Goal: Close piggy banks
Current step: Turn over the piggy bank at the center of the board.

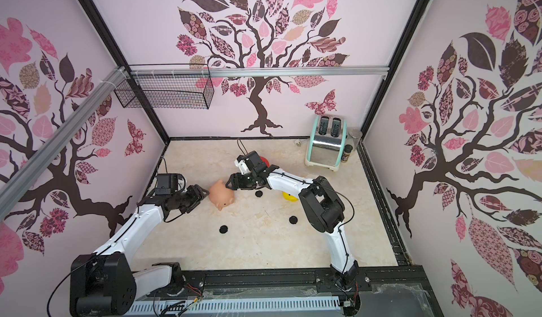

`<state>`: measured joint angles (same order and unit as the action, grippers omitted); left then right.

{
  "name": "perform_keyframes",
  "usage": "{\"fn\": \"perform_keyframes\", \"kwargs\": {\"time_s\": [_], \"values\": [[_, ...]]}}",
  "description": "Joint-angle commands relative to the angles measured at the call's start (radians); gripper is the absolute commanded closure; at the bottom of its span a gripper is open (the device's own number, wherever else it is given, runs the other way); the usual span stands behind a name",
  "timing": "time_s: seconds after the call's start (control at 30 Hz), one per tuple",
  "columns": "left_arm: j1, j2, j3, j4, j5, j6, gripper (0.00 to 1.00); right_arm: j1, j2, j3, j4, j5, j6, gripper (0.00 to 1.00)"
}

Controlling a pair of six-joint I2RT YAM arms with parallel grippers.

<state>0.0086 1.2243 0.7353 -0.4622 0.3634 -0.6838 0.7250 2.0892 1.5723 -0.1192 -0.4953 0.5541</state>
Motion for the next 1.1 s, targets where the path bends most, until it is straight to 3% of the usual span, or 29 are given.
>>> {"fn": "perform_keyframes", "kwargs": {"time_s": [0.0, 0.17, 0.47, 0.67, 1.07], "values": [[-0.001, 0.017, -0.027, 0.086, 0.006, -0.042, 0.38, -0.001, -0.021, -0.046, 0.152, 0.039, 0.081, 0.33], [-0.001, -0.002, -0.072, 0.16, 0.001, -0.088, 0.4, -0.001, -0.064, -0.188, 0.417, 0.12, 0.213, 0.33], [0.003, 0.004, -0.089, 0.173, 0.008, -0.082, 0.41, 0.001, -0.035, -0.27, 0.739, 0.152, 0.334, 0.29], [0.003, 0.018, -0.091, 0.177, 0.022, -0.073, 0.41, 0.004, 0.025, -0.255, 0.843, 0.119, 0.405, 0.26], [0.002, 0.038, -0.093, 0.166, 0.036, -0.054, 0.42, 0.026, 0.109, -0.208, 0.909, 0.07, 0.424, 0.25]]}}
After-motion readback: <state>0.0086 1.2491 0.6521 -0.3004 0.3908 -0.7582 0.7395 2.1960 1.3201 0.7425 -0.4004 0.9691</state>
